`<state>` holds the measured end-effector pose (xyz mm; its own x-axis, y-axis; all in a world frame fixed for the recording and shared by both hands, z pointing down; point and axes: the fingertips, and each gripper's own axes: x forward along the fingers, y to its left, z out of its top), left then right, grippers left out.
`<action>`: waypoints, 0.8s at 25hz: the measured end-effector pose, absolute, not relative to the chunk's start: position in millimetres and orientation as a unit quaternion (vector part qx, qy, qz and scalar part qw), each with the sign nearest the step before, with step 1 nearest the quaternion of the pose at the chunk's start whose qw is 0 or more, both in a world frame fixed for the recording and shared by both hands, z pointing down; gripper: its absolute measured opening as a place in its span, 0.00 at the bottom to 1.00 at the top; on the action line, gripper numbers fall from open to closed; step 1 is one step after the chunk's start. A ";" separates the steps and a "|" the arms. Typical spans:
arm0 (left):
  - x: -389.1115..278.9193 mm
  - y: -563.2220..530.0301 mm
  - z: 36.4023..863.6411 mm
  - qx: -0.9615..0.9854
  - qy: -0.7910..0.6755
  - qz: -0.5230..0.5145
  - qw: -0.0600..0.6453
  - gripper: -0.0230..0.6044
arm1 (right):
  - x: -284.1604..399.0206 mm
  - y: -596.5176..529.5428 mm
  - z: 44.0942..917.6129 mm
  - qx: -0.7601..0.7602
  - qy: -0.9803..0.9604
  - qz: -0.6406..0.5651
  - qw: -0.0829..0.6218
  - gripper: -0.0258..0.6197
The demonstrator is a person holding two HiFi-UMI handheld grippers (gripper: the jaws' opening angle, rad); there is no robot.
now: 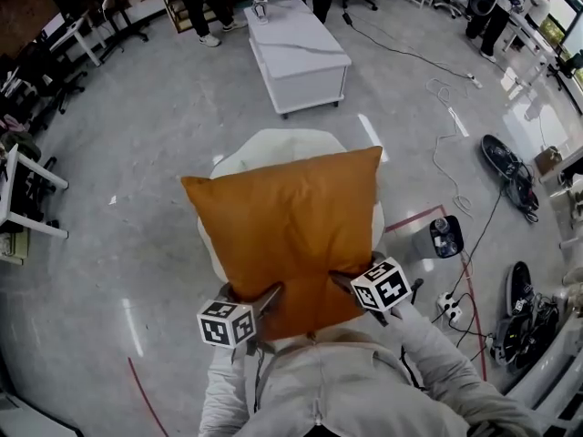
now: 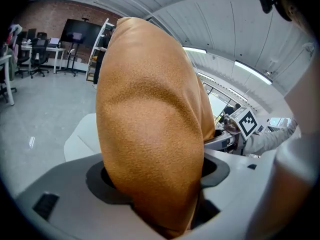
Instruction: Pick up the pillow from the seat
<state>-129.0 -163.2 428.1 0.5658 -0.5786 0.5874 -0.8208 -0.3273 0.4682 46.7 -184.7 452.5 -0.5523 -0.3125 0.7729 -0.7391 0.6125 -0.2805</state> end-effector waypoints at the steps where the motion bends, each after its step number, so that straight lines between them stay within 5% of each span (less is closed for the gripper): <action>1: -131.2 -161.3 422.5 0.800 -0.441 0.155 0.377 0.60 | 44.5 -184.0 446.3 0.318 -0.830 0.298 0.349 0.47; 20: -137.8 -138.6 397.7 0.812 -0.450 0.129 0.348 0.60 | 37.8 -165.9 416.6 0.327 -0.844 0.251 0.342 0.47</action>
<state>-137.8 -138.6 397.7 0.5610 -0.6418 0.5229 -0.8213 -0.3524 0.4485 37.8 -165.9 416.6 -0.5525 -0.3796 0.7421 -0.7236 0.6604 -0.2008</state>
